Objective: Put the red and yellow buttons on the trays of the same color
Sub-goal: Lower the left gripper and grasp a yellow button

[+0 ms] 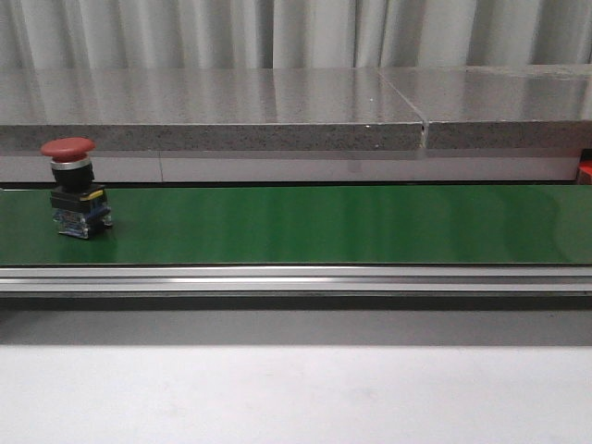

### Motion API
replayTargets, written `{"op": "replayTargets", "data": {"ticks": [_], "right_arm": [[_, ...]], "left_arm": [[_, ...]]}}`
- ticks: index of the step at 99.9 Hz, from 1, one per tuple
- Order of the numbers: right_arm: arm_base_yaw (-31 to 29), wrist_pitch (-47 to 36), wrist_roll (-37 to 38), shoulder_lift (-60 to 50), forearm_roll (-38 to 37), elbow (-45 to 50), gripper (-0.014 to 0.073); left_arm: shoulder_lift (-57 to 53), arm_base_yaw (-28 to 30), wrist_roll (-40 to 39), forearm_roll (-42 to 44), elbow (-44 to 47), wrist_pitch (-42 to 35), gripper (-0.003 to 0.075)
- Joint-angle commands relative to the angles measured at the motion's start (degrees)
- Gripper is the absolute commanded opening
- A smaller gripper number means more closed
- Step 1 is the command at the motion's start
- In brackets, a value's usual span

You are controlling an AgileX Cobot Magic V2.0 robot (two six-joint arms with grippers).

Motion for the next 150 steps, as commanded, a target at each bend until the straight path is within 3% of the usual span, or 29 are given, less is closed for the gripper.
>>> {"op": "replayTargets", "data": {"ticks": [1, 106, 118, 138, 150], "right_arm": [[0.1, -4.7, -0.3, -1.1, -0.4, -0.8, -0.0067], [0.1, -4.7, -0.3, -1.1, -0.4, -0.8, -0.0067], [0.1, -4.7, -0.3, -1.1, -0.4, -0.8, -0.0067], [0.1, -4.7, -0.3, -1.1, -0.4, -0.8, -0.0067], [0.1, -4.7, -0.3, -1.1, -0.4, -0.8, -0.0067]], "left_arm": [[0.3, 0.0, -0.2, 0.4, -1.3, -3.6, 0.0622], [14.1, 1.2, -1.4, -0.2, -1.3, -11.7, 0.0614], [14.1, 1.2, -1.4, -0.2, -1.3, -11.7, 0.0517], [14.0, 1.2, -1.4, -0.2, -1.3, -11.6, 0.0183], [12.9, 1.2, -1.4, -0.2, -1.3, -11.0, 0.0035]]}}
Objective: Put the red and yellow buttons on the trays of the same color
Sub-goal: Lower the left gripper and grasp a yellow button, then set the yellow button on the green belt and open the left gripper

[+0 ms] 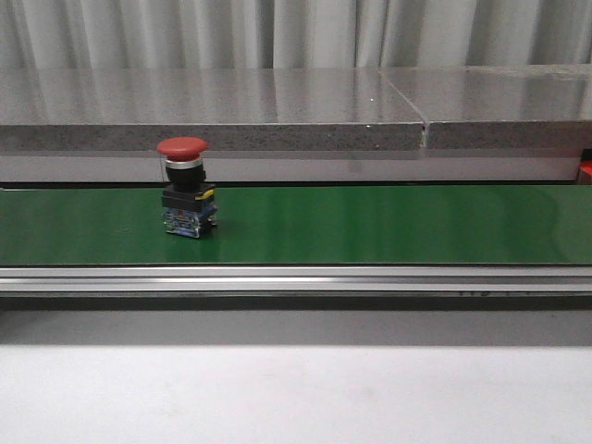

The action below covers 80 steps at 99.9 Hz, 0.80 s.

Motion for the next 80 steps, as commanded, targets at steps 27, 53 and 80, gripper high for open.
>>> {"op": "replayTargets", "data": {"ticks": [27, 53, 80], "right_arm": [[0.1, -4.7, -0.3, -1.1, -0.4, -0.8, -0.0067], [0.1, -4.7, -0.3, -1.1, -0.4, -0.8, -0.0067], [0.1, -4.7, -0.3, -1.1, -0.4, -0.8, -0.0067]], "left_arm": [[-10.5, 0.2, -0.7, -0.2, -1.3, 2.5, -0.0019], [-23.8, -2.6, 1.0, -0.2, -1.3, 4.7, -0.0019], [-27.3, -13.4, 6.3, -0.7, -8.0, 11.7, -0.0019]]}}
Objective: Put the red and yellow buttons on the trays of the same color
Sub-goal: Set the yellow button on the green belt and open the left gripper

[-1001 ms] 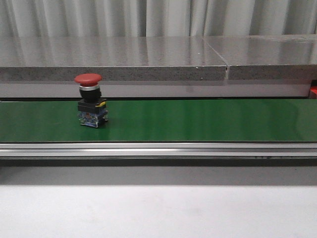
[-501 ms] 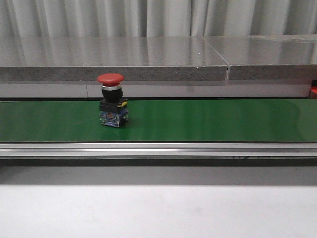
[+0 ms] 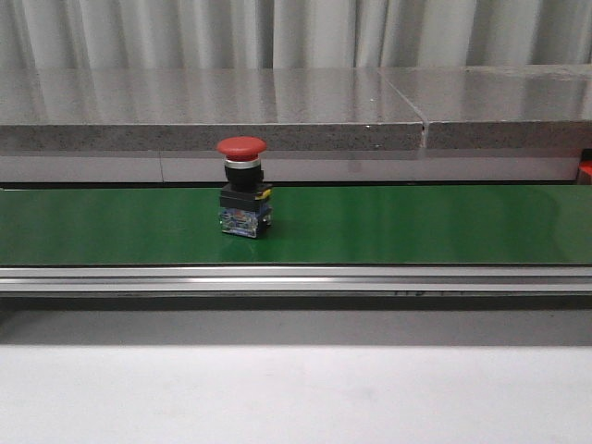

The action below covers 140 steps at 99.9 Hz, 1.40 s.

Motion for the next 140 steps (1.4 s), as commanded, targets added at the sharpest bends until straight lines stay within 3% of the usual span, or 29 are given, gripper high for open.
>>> {"op": "replayTargets", "data": {"ticks": [1, 17, 40, 103, 117, 140], "right_arm": [[0.1, -4.7, -0.3, -1.1, -0.4, -0.8, -0.0067], [0.1, -4.7, -0.3, -1.1, -0.4, -0.8, -0.0067], [0.1, -4.7, -0.3, -1.1, -0.4, -0.8, -0.0067], [0.1, -4.7, -0.3, -1.1, -0.4, -0.8, -0.0067], [0.1, -4.7, -0.3, -1.1, -0.4, -0.8, -0.0067], [0.1, -4.7, -0.3, -1.1, -0.4, -0.8, -0.0067]], "left_arm": [[-0.7, -3.8, 1.7, -0.6, -4.5, -0.1, -0.0019], [3.3, -10.9, 3.6, -1.3, -8.8, 2.1, -0.0019], [10.4, -16.4, 3.7, -1.6, -10.6, 2.3, -0.0019], [18.1, -17.3, 6.4, -7.8, -10.6, 1.4, -0.0003], [18.3, -17.3, 7.2, -8.6, -10.6, 1.4, 0.0122], [18.4, -17.3, 8.2, -8.6, -10.6, 1.5, 0.0481]]}}
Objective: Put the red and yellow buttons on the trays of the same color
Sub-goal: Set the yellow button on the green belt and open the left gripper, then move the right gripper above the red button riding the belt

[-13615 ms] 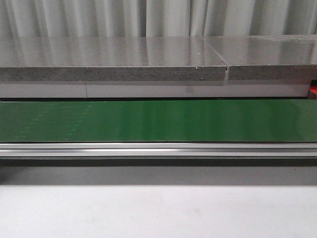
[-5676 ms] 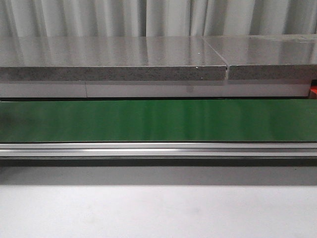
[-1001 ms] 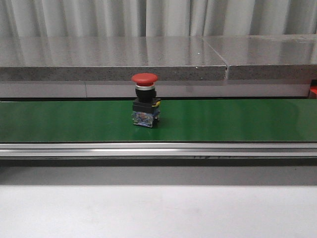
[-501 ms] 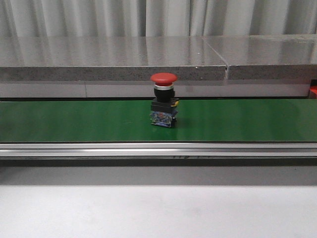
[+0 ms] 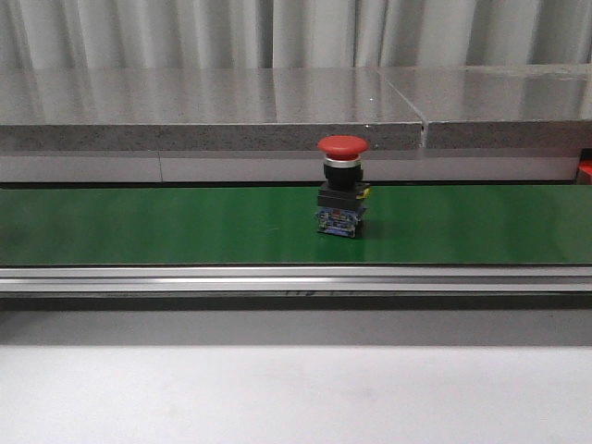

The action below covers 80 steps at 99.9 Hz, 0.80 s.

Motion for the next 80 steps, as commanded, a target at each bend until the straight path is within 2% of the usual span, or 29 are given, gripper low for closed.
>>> {"op": "replayTargets", "data": {"ticks": [1, 9, 31, 52, 80], "right_arm": [[0.1, -4.7, -0.3, -1.1, -0.4, -0.8, -0.0067], [0.1, -4.7, -0.3, -1.1, -0.4, -0.8, -0.0067], [0.1, -4.7, -0.3, -1.1, -0.4, -0.8, -0.0067], [0.1, -4.7, -0.3, -1.1, -0.4, -0.8, -0.0067], [0.1, -4.7, -0.3, -1.1, -0.4, -0.8, -0.0067]], "left_arm": [[-2.0, -0.3, 0.3, -0.7, -1.8, -2.2, 0.0497], [-2.0, -0.3, 2.0, -1.1, -1.8, -2.2, 0.0541], [-2.0, -0.3, 4.5, -2.1, -2.4, -2.4, 0.0538], [-2.9, -0.3, 4.9, -2.1, -6.8, -2.2, 0.0538], [-11.2, -3.5, 6.4, -2.4, -8.0, -3.9, 0.0538]]}}
